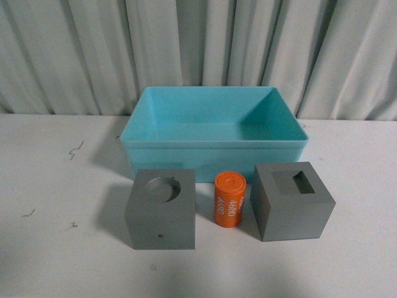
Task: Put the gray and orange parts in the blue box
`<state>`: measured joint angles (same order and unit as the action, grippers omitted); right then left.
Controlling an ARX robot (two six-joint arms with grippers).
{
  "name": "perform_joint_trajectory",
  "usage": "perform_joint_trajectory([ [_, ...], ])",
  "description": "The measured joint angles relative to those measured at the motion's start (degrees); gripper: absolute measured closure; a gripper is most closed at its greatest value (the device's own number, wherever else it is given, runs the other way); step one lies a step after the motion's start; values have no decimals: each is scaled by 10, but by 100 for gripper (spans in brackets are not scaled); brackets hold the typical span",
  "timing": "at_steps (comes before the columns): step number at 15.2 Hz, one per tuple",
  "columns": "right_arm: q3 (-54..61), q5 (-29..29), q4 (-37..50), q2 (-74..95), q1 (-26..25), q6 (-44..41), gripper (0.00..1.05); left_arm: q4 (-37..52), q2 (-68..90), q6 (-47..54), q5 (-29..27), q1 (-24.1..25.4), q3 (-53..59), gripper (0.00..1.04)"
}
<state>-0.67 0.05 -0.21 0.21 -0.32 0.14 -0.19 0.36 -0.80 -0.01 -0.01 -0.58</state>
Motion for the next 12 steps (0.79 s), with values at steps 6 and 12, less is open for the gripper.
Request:
perform_joint_trajectory([
  [6,0,0,0,0,0,0,6,0,0,0,0,0,0,7],
  [12,0,0,0,0,0,0,6,0,0,0,0,0,0,7],
])
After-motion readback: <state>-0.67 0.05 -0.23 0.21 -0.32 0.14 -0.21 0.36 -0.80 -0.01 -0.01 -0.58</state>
